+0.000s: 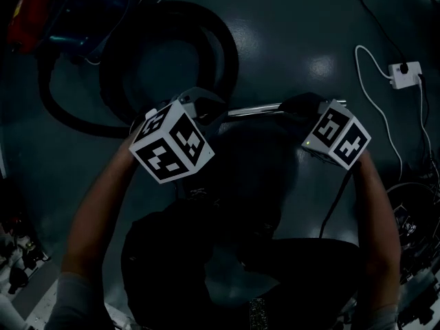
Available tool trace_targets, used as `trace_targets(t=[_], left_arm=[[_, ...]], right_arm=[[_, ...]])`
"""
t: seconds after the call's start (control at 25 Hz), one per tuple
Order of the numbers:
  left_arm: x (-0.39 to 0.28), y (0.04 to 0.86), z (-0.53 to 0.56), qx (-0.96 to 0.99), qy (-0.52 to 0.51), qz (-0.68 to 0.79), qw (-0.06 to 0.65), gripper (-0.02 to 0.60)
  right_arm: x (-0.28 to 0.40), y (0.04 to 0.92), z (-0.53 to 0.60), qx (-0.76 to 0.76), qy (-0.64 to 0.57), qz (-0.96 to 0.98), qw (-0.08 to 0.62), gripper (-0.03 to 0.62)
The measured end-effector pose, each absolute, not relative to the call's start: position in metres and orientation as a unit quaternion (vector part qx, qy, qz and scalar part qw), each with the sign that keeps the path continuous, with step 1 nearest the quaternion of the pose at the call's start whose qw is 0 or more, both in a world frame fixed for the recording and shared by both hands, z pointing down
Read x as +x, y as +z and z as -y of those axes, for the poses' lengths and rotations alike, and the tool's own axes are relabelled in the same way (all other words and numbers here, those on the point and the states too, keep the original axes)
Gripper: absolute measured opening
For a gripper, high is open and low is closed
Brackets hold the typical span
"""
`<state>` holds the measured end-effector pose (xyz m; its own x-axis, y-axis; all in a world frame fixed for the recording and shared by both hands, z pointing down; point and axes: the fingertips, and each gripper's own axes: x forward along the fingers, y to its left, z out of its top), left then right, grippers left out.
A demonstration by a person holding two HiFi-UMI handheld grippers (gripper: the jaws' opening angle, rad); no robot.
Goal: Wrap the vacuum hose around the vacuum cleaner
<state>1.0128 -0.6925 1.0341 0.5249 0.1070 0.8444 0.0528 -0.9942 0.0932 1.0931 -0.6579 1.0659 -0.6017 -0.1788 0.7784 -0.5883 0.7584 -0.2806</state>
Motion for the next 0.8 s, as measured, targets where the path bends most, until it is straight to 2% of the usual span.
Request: trace_targets(t=[0.08, 0.64, 0.72, 0.8], left_arm=[[1.015, 1.022, 0.680, 0.863, 0.502, -0.058, 0.024, 0.008], [1.065, 0.841, 0.574, 0.857, 0.490, -0.159, 0.016, 0.008], [1.068, 0.808, 0.552, 0.855, 0.486, -0.180, 0.012, 0.008], [1.072, 0.774, 0.535, 0.858, 0.478, -0.189, 0.014, 0.008]], right_arm=[[1.106, 1.048, 0.650, 0.279, 0.267, 0.839, 0.383, 0.008], [1.139, 0.878, 0.499, 0.419, 0.363, 0.762, 0.334, 0.006], [1.132, 0.845, 0.481, 0.427, 0.372, 0.761, 0.316, 0.006], [1.128, 0.806, 0.469, 0.448, 0.392, 0.757, 0.269, 0.006]])
